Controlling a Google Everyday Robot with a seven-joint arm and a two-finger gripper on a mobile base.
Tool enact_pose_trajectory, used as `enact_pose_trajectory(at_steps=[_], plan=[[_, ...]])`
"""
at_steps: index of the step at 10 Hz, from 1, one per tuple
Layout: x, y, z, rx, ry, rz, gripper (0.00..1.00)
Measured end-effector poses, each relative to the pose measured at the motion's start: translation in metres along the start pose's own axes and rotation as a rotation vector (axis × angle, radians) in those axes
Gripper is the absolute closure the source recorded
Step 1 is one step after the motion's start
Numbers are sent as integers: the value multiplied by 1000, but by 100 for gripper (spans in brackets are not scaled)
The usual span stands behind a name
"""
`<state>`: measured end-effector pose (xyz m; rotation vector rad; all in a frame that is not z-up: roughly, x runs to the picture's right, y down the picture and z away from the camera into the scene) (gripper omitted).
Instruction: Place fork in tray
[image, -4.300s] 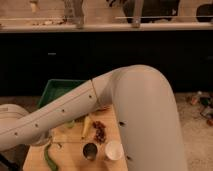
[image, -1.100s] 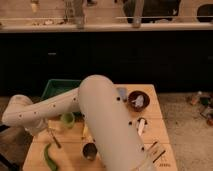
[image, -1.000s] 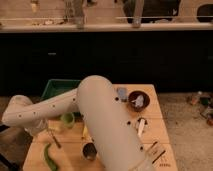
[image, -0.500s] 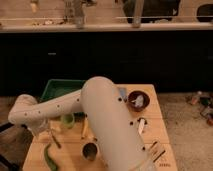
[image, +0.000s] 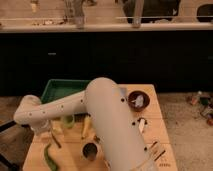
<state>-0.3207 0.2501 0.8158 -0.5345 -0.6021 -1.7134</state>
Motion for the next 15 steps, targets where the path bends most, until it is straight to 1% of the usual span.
enact_pose_trajectory(at_steps=[2,5,7,10,11,12,13,14,15], plan=[[-1,4,9,-1,-7,4,20],[-2,6,16,4,-18,-9,20],[-2,3,18,15,-22,-18,20],[-3,4,18,12,-24,-18,20],[-3,3,17,19,-24,-19,20],[-4,2,18,65,-28,-14,20],[-4,4,16,122,-32,-6,20],[-4,5,16,153,-35,1,21],[-4,6,16,145,-34,-2,29]])
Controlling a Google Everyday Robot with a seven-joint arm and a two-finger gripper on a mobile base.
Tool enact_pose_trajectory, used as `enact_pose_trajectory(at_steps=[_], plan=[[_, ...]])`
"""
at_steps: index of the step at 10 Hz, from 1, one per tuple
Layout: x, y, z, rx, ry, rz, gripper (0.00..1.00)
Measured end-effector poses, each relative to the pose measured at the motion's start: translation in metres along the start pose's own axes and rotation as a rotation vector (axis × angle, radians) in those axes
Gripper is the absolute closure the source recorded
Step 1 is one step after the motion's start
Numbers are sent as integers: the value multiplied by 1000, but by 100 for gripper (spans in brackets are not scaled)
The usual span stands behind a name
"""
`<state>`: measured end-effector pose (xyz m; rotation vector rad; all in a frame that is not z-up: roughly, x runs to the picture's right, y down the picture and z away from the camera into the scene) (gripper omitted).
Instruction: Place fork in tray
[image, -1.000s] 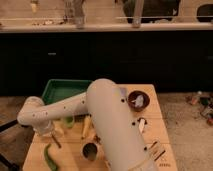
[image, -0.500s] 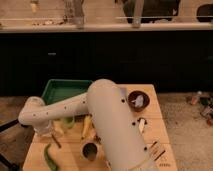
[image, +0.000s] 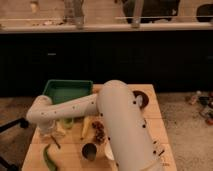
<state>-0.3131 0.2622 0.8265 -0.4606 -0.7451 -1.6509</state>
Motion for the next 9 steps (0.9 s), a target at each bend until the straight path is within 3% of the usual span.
enact_pose_trajectory(at_steps=[3,7,9], plan=[[0,0,-3,34,2,9,57],[0,1,-11,36,1,6,97],[-2,-1,-13,33,-1,2,100]])
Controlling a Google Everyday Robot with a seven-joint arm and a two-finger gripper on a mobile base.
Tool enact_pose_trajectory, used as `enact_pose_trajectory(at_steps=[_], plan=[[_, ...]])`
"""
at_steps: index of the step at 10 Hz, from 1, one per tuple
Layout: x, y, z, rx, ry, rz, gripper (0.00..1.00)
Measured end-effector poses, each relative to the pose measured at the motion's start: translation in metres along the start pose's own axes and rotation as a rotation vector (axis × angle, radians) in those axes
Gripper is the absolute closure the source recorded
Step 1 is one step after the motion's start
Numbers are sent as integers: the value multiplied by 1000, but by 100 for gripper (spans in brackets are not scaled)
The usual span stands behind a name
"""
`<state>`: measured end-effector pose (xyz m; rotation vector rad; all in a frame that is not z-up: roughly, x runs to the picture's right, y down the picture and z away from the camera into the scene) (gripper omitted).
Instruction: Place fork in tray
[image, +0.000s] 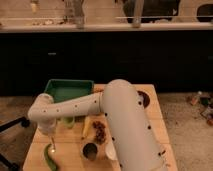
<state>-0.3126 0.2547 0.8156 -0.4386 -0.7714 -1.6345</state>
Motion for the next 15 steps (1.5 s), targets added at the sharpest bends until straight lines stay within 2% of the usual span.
enact_pose_trajectory(at_steps=[1,3,4,8,10,12,15], plan=[[0,1,0,-1,0,2,100],[0,6,3,61,2,36,100],[0,8,4,71,4,38,100],[-1,11,1,63,5,36,100],[-3,8,-7,17,40,10,100],[-10,-12,-35,-20,100,-36,100],[-16,-23,-52,-51,154,-73,100]])
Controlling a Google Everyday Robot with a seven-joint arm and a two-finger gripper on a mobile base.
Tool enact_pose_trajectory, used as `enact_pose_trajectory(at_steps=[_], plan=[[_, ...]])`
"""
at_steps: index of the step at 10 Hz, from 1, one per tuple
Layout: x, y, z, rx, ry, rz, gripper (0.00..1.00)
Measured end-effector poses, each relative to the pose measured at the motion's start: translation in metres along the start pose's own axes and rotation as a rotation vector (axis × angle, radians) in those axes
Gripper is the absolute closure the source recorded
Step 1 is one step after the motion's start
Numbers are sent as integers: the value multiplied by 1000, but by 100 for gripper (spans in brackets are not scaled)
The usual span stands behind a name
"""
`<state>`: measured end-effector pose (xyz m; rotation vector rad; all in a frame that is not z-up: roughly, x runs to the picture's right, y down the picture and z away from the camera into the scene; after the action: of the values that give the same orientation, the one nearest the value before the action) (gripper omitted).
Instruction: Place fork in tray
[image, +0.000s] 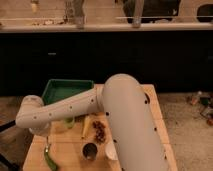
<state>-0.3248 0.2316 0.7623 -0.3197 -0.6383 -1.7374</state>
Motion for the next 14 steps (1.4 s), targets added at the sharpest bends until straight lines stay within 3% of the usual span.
enact_pose_trajectory(at_steps=[5,8,14], plan=[[6,0,-28,-31,58,1,100],[33,10,-63,-60,93,28,100],[76,15,-80,-122,89,65,100]])
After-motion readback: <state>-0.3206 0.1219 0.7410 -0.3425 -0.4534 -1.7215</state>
